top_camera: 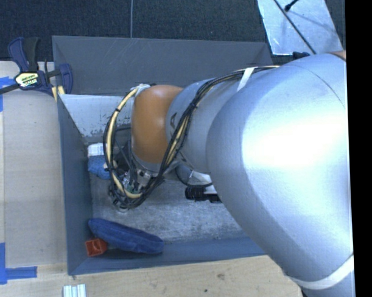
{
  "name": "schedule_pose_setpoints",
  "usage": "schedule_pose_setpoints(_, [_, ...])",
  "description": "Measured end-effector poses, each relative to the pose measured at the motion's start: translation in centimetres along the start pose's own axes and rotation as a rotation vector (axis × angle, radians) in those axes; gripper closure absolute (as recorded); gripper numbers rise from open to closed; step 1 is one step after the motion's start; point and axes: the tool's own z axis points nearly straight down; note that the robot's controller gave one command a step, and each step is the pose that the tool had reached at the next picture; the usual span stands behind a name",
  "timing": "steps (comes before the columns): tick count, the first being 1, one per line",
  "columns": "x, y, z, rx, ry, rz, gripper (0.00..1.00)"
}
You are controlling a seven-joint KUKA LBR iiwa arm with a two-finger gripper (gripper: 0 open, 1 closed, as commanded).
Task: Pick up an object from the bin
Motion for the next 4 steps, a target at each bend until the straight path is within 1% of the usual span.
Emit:
schedule_pose_setpoints(1, [-0.3, 0.0, -1.3, 0.007, -0.01, -0.002, 1.0])
schedule_pose_setpoints(2, [-0.4, 0.0, -7.7, 0.011, -0.004, -0.005, 1.0])
schedule_pose_setpoints(3, [-0.3, -0.1, -8.1, 0.015, -0.003, -0.009, 1.0])
schedule_pose_setpoints(4, [-0.3, -0.2, -8.9, 0.014, -0.004, -0.013, 1.0])
